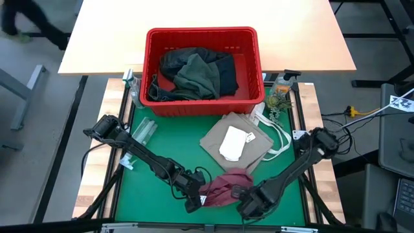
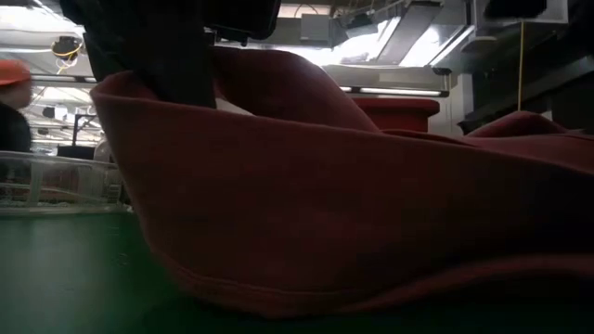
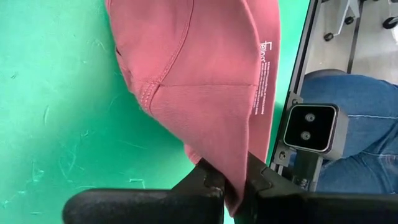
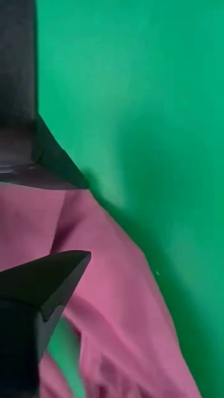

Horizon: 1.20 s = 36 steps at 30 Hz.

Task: Fold laundry
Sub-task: Fold the pink underwear

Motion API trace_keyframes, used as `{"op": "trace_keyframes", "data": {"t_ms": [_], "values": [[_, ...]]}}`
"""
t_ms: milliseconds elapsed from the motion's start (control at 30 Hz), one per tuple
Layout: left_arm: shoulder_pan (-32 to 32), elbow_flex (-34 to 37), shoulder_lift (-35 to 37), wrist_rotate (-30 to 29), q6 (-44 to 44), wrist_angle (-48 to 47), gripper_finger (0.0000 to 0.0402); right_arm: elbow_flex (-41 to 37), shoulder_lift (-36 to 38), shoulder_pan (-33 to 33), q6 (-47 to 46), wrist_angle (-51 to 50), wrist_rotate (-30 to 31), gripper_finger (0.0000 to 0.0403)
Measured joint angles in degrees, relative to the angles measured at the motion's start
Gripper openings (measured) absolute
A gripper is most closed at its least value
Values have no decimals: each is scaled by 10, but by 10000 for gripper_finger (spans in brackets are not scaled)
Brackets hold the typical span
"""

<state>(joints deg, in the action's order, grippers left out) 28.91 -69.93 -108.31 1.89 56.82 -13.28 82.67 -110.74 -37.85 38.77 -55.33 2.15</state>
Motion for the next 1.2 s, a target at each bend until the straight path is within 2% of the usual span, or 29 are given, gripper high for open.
{"op": "trace_keyframes", "data": {"t_ms": [100, 267, 533, 767, 1200], "values": [[0, 0, 0, -6, 0, 0, 0, 0, -24, 0, 30, -2, 31, 167], [0, 0, 0, -9, 0, 0, 0, 0, -45, 0, 59, -19, 41, 167], [0, 0, 0, -9, 0, 0, 0, 0, -47, 0, 66, -108, 115, 167], [0, 0, 0, -10, 0, 0, 0, 0, -47, 0, 20, -156, 119, 167], [0, 0, 0, -14, -4, 0, 0, 21, -47, 0, -2, -227, 118, 167]]}}
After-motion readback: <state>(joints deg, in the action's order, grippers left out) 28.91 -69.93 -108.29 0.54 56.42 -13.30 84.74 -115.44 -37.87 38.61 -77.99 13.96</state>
